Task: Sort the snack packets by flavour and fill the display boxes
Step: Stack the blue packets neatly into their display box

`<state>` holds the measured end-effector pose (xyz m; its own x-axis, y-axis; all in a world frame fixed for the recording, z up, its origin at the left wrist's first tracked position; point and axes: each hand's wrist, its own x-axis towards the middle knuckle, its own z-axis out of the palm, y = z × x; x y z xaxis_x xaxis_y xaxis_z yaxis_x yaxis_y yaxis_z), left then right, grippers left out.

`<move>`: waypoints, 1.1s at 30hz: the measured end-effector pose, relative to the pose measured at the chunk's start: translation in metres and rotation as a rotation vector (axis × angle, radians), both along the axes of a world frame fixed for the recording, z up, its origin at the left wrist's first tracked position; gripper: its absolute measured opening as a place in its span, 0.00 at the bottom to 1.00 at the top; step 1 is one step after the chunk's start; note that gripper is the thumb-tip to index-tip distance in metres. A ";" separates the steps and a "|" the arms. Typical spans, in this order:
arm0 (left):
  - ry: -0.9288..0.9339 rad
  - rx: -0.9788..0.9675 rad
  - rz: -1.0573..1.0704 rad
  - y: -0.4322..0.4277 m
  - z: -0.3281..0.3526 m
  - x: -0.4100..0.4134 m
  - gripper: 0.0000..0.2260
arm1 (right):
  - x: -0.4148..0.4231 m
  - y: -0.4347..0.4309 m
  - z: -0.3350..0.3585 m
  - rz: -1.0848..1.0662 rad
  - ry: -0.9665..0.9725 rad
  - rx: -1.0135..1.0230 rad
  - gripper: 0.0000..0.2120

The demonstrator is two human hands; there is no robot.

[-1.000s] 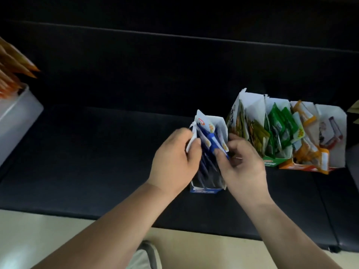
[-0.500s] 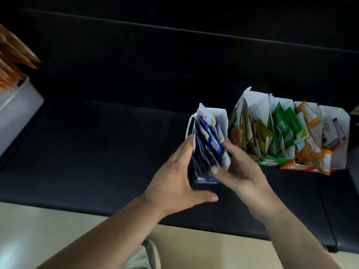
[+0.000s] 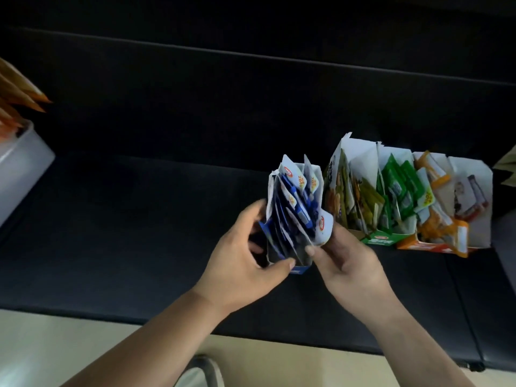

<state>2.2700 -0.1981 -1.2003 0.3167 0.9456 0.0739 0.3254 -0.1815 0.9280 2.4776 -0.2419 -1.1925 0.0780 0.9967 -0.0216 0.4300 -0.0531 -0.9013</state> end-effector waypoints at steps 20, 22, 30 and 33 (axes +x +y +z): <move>0.007 0.040 0.190 0.030 0.000 0.016 0.06 | -0.024 0.038 0.002 -0.223 -0.078 0.048 0.14; -0.022 0.029 0.251 0.035 -0.004 0.019 0.10 | -0.020 0.034 -0.002 -0.174 -0.031 0.007 0.17; 0.071 0.138 0.134 0.016 -0.018 0.005 0.10 | -0.003 0.016 -0.028 -0.017 -0.154 0.024 0.34; 0.049 0.078 -0.012 0.008 -0.011 0.003 0.30 | -0.002 0.029 -0.026 -0.073 -0.319 0.240 0.08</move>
